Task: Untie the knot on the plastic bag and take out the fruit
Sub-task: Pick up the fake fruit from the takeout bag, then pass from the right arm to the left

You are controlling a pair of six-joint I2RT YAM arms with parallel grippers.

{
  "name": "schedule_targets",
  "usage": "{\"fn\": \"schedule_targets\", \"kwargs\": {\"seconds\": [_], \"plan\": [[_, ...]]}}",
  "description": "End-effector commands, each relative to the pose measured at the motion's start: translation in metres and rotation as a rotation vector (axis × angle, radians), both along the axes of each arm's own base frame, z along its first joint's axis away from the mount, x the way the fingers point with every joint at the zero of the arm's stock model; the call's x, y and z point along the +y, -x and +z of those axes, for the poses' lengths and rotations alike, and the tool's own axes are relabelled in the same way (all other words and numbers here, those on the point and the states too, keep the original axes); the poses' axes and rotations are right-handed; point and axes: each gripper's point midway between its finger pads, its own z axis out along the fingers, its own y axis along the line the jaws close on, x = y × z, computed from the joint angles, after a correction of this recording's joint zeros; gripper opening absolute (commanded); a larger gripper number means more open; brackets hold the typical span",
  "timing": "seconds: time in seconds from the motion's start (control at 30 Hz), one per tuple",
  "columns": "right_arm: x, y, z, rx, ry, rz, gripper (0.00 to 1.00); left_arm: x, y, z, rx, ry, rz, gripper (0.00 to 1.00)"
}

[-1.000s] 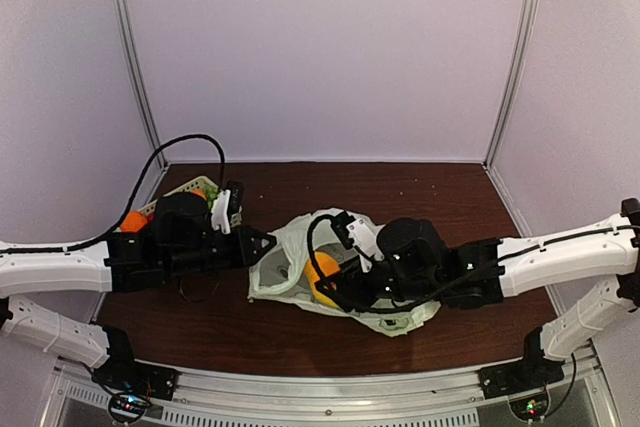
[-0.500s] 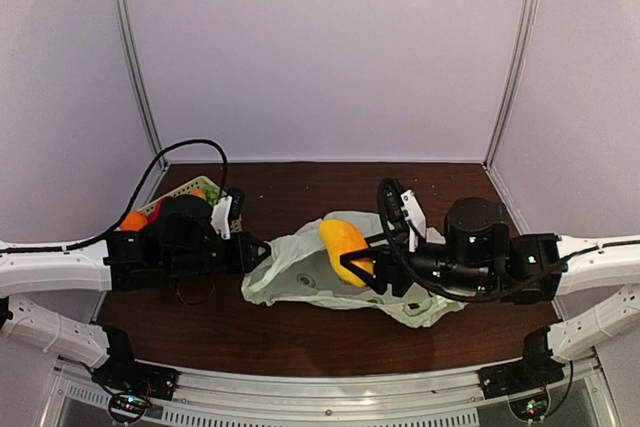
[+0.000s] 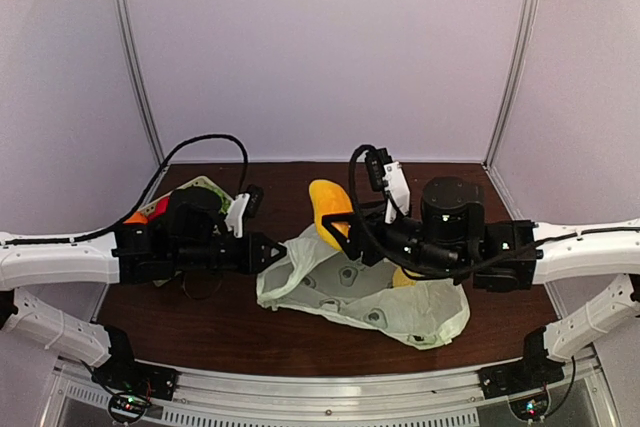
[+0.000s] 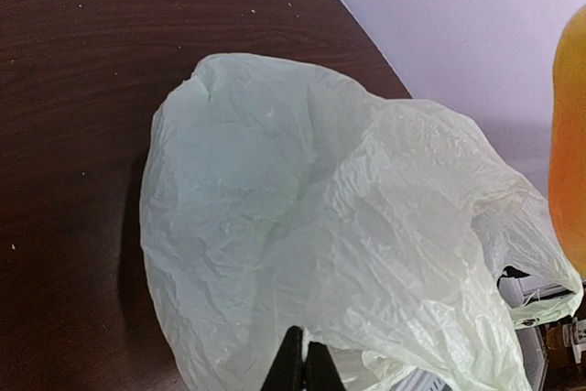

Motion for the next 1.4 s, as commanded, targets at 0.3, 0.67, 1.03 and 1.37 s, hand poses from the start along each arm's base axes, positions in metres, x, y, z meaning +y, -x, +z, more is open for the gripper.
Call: {"fn": "schedule_targets", "kwargs": {"seconds": [0.3,0.67,1.03,1.37], "plan": [[-0.008,-0.014,0.042,-0.080,-0.016,-0.034,0.40,0.012,-0.011,0.033,-0.078,-0.054,0.052,0.70],[-0.018,0.008,0.024,-0.080,0.019,0.072,0.40,0.030,-0.005,0.123,-0.194,0.090,0.082,0.91],[-0.002,0.020,0.028,-0.111,0.031,0.127,0.40,-0.043,0.024,0.173,-0.170,0.389,-0.235,0.98],[0.006,0.027,0.037,-0.133,0.031,0.153,0.40,-0.068,0.027,0.167,-0.109,0.447,-0.308,0.97]]}}
